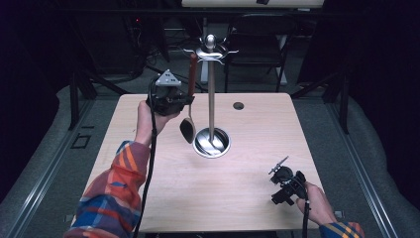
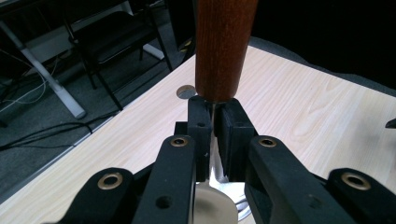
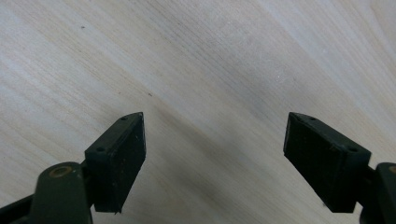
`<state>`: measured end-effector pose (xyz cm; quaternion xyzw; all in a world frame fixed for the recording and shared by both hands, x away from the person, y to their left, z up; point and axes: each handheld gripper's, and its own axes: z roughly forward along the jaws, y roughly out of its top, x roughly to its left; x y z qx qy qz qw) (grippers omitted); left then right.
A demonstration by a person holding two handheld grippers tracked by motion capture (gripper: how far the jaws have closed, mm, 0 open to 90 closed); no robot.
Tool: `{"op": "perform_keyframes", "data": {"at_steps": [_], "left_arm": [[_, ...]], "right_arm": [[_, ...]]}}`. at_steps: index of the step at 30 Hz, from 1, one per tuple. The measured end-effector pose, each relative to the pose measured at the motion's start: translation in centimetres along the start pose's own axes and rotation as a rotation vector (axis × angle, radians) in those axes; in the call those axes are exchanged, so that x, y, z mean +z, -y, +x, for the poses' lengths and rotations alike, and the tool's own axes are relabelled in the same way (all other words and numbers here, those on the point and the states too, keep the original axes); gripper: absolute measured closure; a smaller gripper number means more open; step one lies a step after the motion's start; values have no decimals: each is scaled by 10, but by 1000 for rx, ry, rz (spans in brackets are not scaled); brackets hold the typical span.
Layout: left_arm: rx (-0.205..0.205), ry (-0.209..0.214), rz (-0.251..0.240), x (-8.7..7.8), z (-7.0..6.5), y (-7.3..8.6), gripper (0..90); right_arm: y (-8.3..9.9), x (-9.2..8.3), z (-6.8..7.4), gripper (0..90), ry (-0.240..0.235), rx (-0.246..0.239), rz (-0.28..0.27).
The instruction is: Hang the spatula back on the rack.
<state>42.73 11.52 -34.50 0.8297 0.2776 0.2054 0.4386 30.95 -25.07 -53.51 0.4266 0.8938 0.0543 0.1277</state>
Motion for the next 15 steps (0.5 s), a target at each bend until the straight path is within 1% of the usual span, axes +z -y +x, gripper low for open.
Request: {"op": "perform_keyframes", "data": {"at_steps": [8, 9, 12, 14, 15], "left_arm": [[-1, -23, -4, 4, -3, -1, 844], [-1, -34, -6, 5, -4, -1, 844], [3, -38, -5, 6, -4, -2, 843], [-1, -38, -7, 7, -5, -2, 843], [-2, -37, -6, 8, -5, -2, 843]], "right_arm": [[0, 0, 0, 204, 3, -4, 3], [0, -1, 0, 204, 8, -7, 7], [-1, -1, 0, 204, 10, -11, 11], [0, -1, 0, 203, 8, -9, 9], [0, 0, 0, 203, -5, 2, -6]]}}
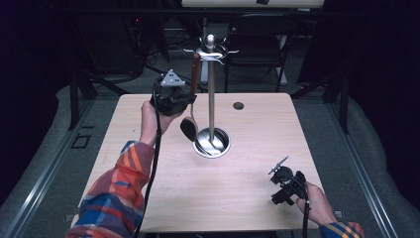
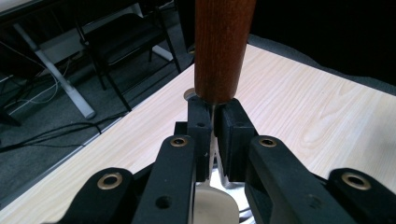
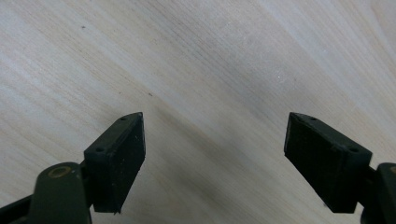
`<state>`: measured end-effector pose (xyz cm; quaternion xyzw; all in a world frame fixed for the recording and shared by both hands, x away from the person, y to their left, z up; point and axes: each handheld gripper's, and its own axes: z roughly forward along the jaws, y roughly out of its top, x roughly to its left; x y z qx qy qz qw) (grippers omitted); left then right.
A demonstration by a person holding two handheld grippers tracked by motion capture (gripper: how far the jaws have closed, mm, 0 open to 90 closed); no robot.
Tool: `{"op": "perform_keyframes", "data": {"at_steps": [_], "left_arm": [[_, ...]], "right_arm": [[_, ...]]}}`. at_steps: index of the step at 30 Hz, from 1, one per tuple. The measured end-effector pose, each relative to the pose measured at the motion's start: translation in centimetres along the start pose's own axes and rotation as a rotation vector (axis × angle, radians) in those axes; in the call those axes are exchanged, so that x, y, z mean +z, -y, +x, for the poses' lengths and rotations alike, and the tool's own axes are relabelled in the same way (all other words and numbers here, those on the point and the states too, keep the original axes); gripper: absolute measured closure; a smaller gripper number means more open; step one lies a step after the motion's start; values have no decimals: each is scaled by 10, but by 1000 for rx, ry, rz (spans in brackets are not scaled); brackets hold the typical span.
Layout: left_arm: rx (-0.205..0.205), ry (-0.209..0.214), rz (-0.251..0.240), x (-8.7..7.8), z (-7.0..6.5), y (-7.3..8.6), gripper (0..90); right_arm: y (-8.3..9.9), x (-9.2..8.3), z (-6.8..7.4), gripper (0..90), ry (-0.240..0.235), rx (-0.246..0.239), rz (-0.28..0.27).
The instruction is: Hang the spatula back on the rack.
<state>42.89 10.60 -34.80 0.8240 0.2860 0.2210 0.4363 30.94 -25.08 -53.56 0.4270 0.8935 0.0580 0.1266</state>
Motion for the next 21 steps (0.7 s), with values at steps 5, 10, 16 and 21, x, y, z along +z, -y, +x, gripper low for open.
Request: {"op": "perform_keyframes", "data": {"at_steps": [5, 10, 16, 21], "left_arm": [[0, -5, -2, 3, 0, -1, 843], [3, -20, -1, 4, -1, -2, 843], [10, -27, 3, 7, -2, -4, 842], [17, -59, 16, 10, -3, -4, 841]], "right_arm": [[0, -1, -1, 203, 5, -14, 19], [0, -1, 0, 201, 7, -8, 8], [0, 0, 0, 200, 2, -4, 4], [0, 0, 0, 201, -4, -2, 8]]}}
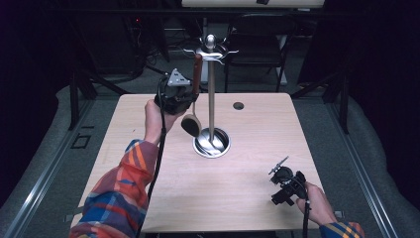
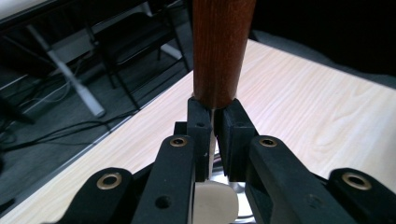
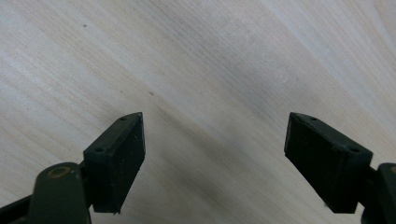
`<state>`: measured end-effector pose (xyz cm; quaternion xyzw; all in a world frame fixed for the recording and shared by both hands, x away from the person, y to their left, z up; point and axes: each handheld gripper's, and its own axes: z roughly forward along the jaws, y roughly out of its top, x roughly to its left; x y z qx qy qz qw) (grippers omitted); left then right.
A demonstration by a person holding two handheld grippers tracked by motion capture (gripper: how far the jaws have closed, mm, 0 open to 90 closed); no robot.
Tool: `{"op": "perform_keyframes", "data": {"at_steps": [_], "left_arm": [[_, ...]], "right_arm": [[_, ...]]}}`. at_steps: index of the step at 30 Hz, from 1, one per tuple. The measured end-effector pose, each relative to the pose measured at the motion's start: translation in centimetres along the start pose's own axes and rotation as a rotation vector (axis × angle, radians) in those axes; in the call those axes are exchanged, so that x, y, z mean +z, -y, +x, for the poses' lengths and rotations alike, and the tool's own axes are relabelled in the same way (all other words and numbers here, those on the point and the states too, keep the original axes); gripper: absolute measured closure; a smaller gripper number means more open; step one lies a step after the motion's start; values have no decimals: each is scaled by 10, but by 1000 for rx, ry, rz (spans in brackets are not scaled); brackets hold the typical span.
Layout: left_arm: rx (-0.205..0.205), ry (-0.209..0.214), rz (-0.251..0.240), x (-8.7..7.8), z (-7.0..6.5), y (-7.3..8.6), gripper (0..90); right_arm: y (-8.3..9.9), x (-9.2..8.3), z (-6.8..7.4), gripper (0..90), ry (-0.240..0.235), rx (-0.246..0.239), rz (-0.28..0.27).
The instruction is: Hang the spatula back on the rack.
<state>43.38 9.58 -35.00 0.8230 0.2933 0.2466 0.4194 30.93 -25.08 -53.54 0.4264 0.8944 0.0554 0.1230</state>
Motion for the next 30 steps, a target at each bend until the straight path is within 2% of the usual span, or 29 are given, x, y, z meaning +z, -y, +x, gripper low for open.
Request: {"op": "perform_keyframes", "data": {"at_steps": [4, 13, 14, 15, 18, 26, 30], "left_arm": [[-9, 11, -4, 2, 1, 2, 841], [-11, 26, 4, 1, -1, 2, 834], [-4, 20, 7, 0, -2, 2, 830], [13, -9, 20, -2, -6, 1, 822], [23, -24, 25, -4, -8, 2, 817], [26, -27, 15, -9, -12, 5, 791], [16, -22, 21, -14, -14, 6, 717]], "right_arm": [[-1, -1, 0, 201, 10, -9, 9], [-1, -1, 1, 199, -13, 2, -4], [-1, -1, 1, 199, -12, 3, -5], [0, -1, 1, 199, 1, -2, -4], [0, -1, 1, 199, 0, -2, -3], [0, -1, 1, 198, -8, 2, -9], [0, -1, 1, 198, 2, -2, -3]]}}
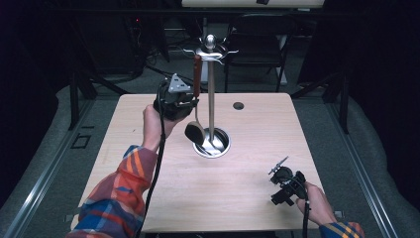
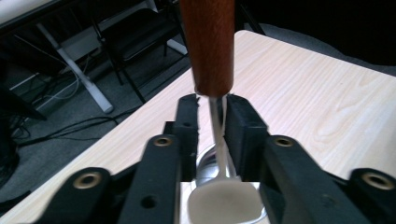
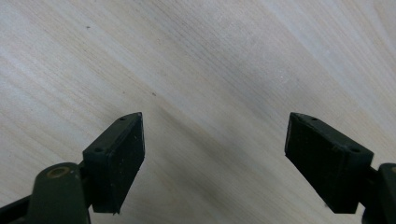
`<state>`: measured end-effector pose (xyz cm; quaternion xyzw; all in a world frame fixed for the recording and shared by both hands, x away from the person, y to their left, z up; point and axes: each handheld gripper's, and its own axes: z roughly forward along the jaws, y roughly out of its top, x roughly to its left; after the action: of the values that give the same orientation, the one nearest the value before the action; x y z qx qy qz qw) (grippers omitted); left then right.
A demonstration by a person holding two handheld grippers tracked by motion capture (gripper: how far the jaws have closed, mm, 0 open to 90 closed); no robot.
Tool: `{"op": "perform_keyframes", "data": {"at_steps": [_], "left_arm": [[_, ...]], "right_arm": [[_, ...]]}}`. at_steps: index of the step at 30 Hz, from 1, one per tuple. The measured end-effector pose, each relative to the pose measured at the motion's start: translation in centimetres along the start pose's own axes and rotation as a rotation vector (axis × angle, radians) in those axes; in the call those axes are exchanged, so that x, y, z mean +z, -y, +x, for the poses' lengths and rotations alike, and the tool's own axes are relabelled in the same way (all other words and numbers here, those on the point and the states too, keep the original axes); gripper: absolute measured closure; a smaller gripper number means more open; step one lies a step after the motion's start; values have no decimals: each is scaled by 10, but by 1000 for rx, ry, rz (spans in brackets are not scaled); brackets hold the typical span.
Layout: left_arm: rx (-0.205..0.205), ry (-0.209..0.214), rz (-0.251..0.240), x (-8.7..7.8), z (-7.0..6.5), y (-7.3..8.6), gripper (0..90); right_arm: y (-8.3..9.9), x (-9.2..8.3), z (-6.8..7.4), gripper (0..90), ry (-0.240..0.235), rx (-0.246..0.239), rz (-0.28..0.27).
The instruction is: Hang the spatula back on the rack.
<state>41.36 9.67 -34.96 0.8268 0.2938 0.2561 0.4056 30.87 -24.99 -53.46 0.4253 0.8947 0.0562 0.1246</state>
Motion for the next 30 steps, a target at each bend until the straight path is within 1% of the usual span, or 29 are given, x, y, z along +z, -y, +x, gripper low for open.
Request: {"op": "perform_keyframes", "data": {"at_steps": [3, 4, 5, 6, 7, 9, 10, 11, 12, 14, 15, 16, 18, 19, 20, 22, 23, 24, 27, 28, 30], "left_arm": [[2, -8, 8, -5, 1, 2, 657], [0, -14, 12, -7, 1, 3, 641], [-4, -16, 16, -9, 1, 4, 615], [-9, -18, 10, -10, 1, 6, 587], [-15, -23, 21, -14, 1, 9, 563], [-18, -24, 28, -16, 1, 11, 511], [-24, -27, 27, -18, 1, 13, 511], [-22, -28, 33, -20, 1, 15, 473], [-29, -28, 30, -23, 1, 18, 473], [-33, -34, 30, -28, 1, 22, 424], [-35, -34, 30, -31, 1, 24, 424], [-33, -33, 29, -34, 1, 26, 398], [-40, -31, 32, -39, 0, 31, 385], [-35, -32, 34, -42, -1, 34, 373], [-39, -31, 37, -44, -2, 38, 362], [-38, -33, 46, -47, -4, 45, 337], [-39, -34, 55, -48, -5, 50, 322], [-45, -32, 63, -48, -6, 54, 289], [-55, -33, 84, -50, -8, 68, 274], [-66, -33, 88, -50, -9, 73, 267], [-78, -30, 103, -50, -10, 81, 256]], "right_arm": [[0, 0, 0, 197, -3, 1, 7], [0, -1, 1, 197, -13, 6, 4], [0, 0, 0, 197, -12, 2, 5], [0, 0, 0, 197, -12, 1, 4], [0, 0, 1, 197, -11, 1, 3], [0, 0, 1, 197, -11, 4, -1], [0, 0, 1, 197, -11, 4, -1], [0, 0, 1, 197, -11, 6, -2], [0, 0, 1, 197, -11, 6, -2], [0, 0, 1, 198, -12, 6, -3], [0, 0, 1, 198, -12, 6, -3], [0, 0, 1, 199, -12, 7, -1], [0, 0, 1, 199, -13, 6, -1], [0, 0, 1, 200, -5, 5, 0], [0, 0, 1, 200, -5, 6, 0], [0, 0, 1, 209, -13, 11, -4], [0, 0, 0, 210, -4, 10, -1], [0, 0, 0, 214, 2, 9, 4], [-1, -1, -1, 214, 0, 1, 14], [-1, 0, 0, 213, 5, 8, 6], [0, 0, 0, 211, -3, 13, -1]]}}
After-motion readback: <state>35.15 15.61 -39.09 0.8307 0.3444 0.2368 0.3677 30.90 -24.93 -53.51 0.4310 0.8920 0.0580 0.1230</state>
